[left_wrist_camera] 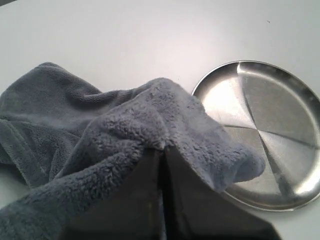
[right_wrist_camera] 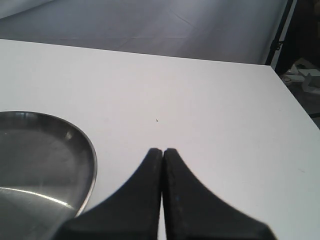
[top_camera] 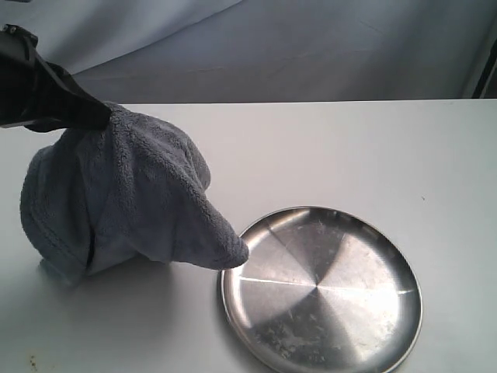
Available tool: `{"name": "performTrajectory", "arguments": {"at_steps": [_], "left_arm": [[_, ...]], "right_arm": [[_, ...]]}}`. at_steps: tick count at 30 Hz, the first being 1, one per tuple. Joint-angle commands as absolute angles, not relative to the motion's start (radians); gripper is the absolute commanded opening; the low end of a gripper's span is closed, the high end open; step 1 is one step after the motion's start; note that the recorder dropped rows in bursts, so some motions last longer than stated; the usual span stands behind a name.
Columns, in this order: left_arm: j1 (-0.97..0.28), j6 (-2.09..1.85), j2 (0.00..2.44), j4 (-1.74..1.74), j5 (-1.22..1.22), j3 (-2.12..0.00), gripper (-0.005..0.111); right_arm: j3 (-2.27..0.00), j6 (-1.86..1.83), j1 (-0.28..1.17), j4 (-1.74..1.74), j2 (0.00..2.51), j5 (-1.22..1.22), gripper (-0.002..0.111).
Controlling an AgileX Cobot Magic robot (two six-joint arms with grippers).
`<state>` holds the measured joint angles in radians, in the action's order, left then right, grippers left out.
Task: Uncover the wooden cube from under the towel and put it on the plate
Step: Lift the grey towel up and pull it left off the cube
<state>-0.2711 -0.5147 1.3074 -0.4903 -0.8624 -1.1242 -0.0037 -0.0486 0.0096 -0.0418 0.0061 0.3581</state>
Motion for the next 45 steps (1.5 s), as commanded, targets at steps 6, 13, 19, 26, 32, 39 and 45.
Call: {"name": "performTrajectory", "arguments": {"at_steps": [6,13,19,26,32,39,45], "left_arm": [[-0.271,-0.528,1.292,-0.526,-0.827,-1.127,0.000],[-0.271,-0.532,1.285,-0.529,-0.823,-1.127,0.000],[-0.271,-0.532,1.217,-0.529,-0.763,-1.129,0.000],[-0.271,-0.532,1.129,-0.529,-0.754,-1.129,0.000],[-0.271,-0.532,1.084,-0.519,-0.712,-1.129,0.000],[-0.271,-0.532,1.060,-0.504,-0.660,-1.136,0.000],[-0.271,-0.527,1.025,-0.436,-0.570,-1.136,0.000]], "right_arm": [[0.000,-0.052,0.012,-0.037,0.000,0.349,0.000],[0.000,-0.052,0.012,-0.037,0.000,0.349,0.000],[0.000,-0.052,0.012,-0.037,0.000,0.349,0.000],[0.000,-0.052,0.012,-0.037,0.000,0.349,0.000],[0.000,-0.052,0.012,-0.037,0.000,0.349,0.000],[0.000,-0.052,0.012,-0.037,0.000,0.349,0.000],[0.000,-0.052,0.012,-0.037,0.000,0.349,0.000]]}}
